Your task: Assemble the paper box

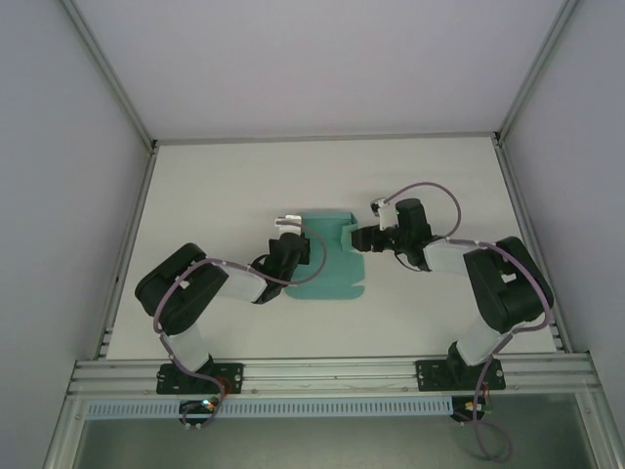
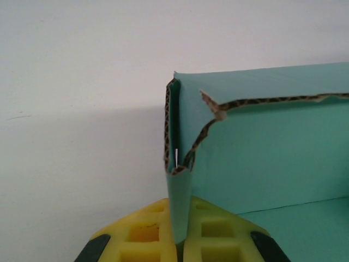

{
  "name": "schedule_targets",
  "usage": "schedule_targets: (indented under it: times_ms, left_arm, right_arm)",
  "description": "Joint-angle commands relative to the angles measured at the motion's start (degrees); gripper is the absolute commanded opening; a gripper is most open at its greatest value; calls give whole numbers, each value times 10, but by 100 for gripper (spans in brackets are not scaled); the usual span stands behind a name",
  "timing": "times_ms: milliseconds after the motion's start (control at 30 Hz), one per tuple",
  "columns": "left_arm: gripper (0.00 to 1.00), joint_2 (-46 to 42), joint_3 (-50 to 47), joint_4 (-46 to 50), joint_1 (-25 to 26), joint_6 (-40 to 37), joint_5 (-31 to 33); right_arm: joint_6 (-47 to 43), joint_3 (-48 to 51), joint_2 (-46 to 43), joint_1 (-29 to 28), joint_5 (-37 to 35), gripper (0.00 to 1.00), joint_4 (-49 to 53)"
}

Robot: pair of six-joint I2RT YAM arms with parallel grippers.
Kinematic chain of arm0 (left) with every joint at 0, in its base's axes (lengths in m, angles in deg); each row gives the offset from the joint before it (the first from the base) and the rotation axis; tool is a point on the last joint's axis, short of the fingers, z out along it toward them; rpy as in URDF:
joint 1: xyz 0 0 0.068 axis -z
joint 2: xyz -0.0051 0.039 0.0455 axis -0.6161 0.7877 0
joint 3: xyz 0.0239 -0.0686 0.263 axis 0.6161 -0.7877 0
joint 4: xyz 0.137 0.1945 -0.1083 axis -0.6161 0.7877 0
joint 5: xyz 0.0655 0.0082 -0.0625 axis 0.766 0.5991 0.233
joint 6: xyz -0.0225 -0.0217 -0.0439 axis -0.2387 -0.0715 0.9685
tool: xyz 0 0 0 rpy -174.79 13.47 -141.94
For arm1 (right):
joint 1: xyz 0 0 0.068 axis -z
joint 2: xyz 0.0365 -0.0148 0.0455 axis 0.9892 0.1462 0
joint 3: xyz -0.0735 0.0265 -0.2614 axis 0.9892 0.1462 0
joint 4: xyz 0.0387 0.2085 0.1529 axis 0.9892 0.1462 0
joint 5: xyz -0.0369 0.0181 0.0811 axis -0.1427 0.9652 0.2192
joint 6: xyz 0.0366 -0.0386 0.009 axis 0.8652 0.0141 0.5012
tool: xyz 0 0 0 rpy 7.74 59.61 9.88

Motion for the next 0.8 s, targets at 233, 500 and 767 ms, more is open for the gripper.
schedule_targets:
  times_ms: [233,500,767]
  left_arm:
    - [0,6,0,24,-4,-15,-14]
    - [0,10,13,41,-1,-16,-14]
    - [0,8,26,58,3,-3,1]
  right_arm:
    - [22,-37,44,-27,-95,39,-32]
    - [17,-90,70,-87,-301,26,47]
    - [60,-104,82,-121,-413,17,52]
